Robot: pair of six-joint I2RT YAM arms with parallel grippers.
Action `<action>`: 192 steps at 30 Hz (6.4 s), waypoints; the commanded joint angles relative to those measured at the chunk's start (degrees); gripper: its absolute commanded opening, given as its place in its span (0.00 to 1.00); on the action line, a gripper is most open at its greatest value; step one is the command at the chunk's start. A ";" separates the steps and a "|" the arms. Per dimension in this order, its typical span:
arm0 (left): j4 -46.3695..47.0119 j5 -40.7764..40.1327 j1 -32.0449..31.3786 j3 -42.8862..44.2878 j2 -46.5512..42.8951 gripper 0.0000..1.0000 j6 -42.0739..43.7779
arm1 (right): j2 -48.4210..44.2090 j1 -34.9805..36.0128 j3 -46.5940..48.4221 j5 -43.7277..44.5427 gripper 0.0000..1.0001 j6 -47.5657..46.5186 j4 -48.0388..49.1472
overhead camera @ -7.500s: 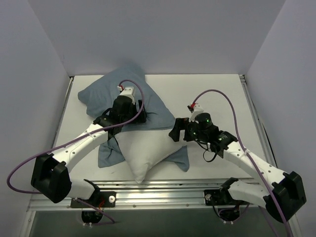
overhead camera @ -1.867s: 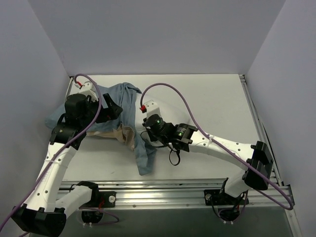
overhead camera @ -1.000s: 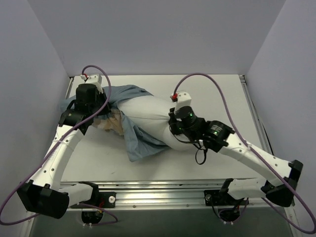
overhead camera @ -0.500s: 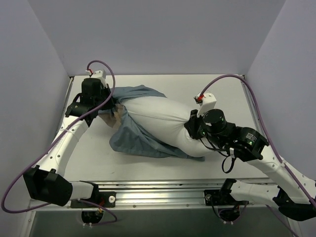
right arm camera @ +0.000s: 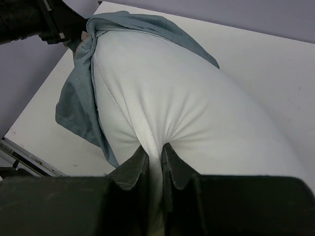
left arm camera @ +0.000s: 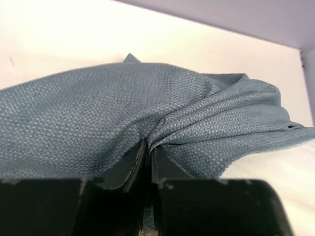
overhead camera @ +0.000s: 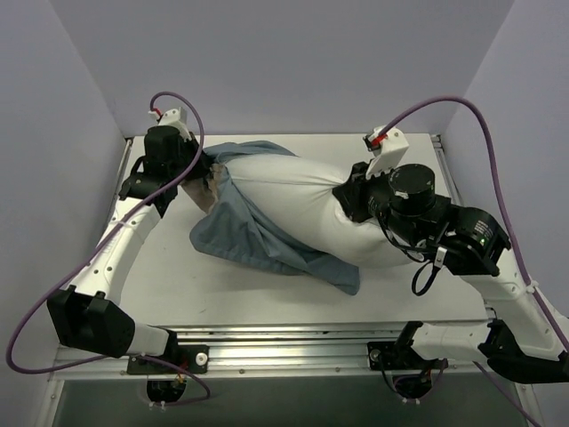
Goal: Remove the pillowcase from the pillow
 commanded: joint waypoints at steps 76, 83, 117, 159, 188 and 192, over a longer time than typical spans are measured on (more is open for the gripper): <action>-21.38 1.79 -14.45 25.05 23.52 0.84 23.30 | 19.95 -2.79 -12.63 -12.17 0.00 -23.60 19.90; -20.16 1.61 -14.89 24.60 24.32 0.33 23.65 | 19.34 0.72 -11.22 -7.60 0.00 -23.78 18.32; -13.95 -14.68 1.03 36.85 31.28 0.06 19.43 | -6.70 5.65 -14.02 3.84 0.00 -10.07 4.68; 9.10 -7.72 -4.08 -6.34 10.26 0.95 7.03 | 18.02 1.24 -36.36 -15.88 0.80 2.24 28.70; -1.88 -19.49 7.69 -25.58 -26.74 0.94 5.63 | 54.39 16.90 -2.60 35.38 1.00 -15.69 9.78; -1.97 -19.40 7.61 -25.67 -27.18 0.94 5.89 | 57.04 15.85 -3.04 36.26 1.00 -16.92 12.68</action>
